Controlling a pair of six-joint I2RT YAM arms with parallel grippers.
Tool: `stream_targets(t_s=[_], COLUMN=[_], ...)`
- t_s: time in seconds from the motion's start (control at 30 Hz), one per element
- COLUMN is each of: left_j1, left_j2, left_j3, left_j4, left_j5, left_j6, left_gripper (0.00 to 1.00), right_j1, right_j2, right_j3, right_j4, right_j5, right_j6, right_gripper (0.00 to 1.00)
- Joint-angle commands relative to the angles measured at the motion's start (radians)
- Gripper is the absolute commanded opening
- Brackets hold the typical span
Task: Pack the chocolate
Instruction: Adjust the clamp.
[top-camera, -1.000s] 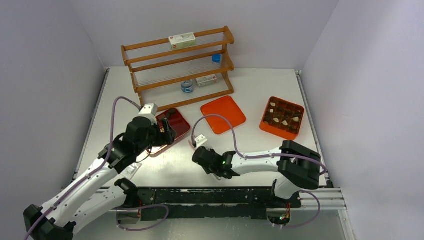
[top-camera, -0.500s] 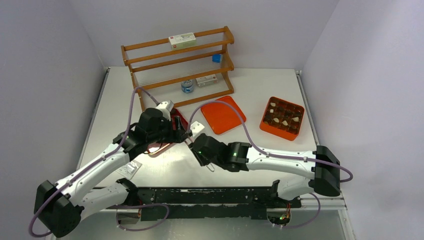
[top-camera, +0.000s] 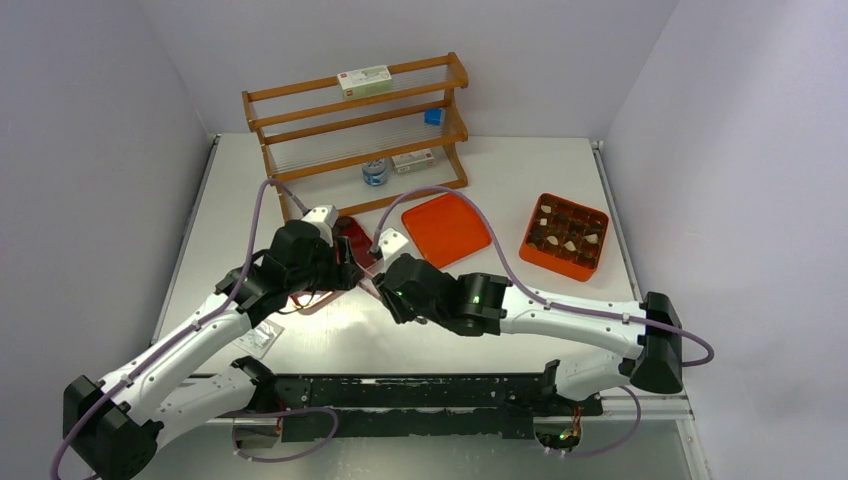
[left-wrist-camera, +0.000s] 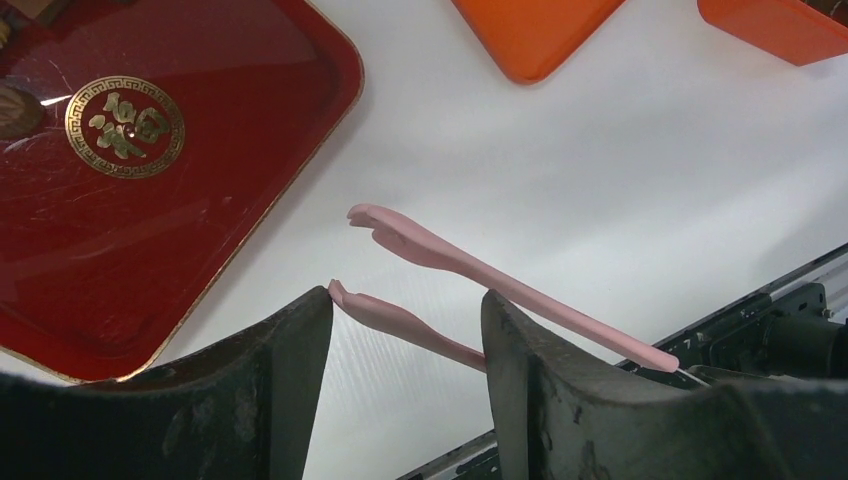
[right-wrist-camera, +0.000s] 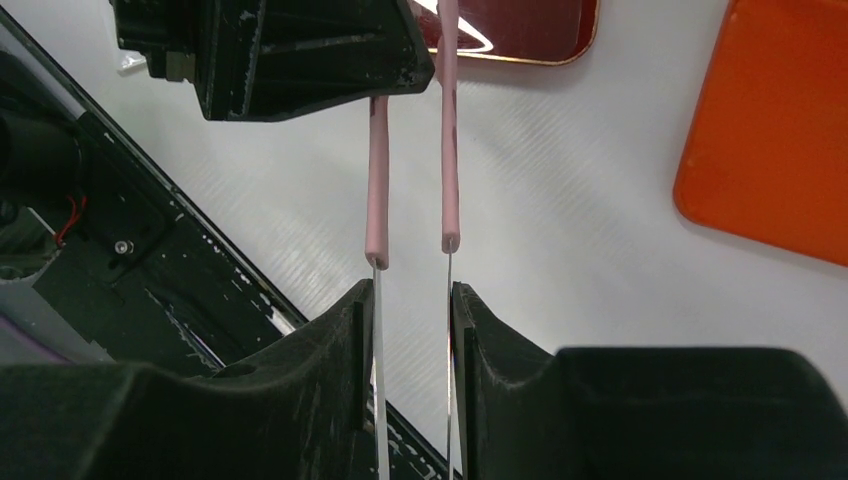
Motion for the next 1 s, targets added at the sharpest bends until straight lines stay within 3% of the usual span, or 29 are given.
stream_targets(t_s=[0.0, 0.13, 0.23, 0.4, 0.6, 0.77, 0.8, 0.83, 0.97], left_j1=[0.005, 0.005, 0.008, 0.024, 0.027, 0.026, 0.026, 0.026, 0.026], left_j2=[-0.001, 0.008, -0.032, -0.066, -0.1, -0.237, -0.265, -0.287, -0.318], left_j3=[-0.009, -0.003, 0.032, 0.262, 0.531, 0.592, 0.586, 0.58, 0.593], left_j4=[-0.032, -0.077, -0.122, -0.259, -0.353, -0.254, -0.228, -0.208, -0.222], left_j5=[0.001, 0.017, -0.037, -0.262, -0.394, -0.329, -0.304, -0.281, -0.248], left_j6=[0.017, 0.005, -0.003, 0.044, 0.084, 0.094, 0.096, 0.095, 0.092], left_gripper=[0.61, 0.59, 0.65, 0.76, 0.81, 0.84, 0.87, 0.97, 0.98], right_j1=[-0.003, -0.011, -0.016, -0.021, -0.039, -0.084, -0.093, -0.102, -0.142], right_j2=[0.025, 0.043, 0.064, 0.141, 0.255, 0.399, 0.428, 0.457, 0.555], right_j3=[0.057, 0.096, 0.125, 0.19, 0.29, 0.379, 0.399, 0.419, 0.492], right_j4=[-0.015, -0.026, -0.029, -0.041, 0.021, 0.084, 0.09, 0.096, 0.098], right_j5=[0.001, -0.014, -0.029, -0.041, -0.066, -0.118, -0.126, -0.136, -0.178], right_j6=[-0.003, -0.001, -0.015, -0.04, -0.123, -0.22, -0.233, -0.244, -0.272], right_gripper=[0.34, 0.34, 0.34, 0.34, 0.35, 0.36, 0.36, 0.36, 0.37])
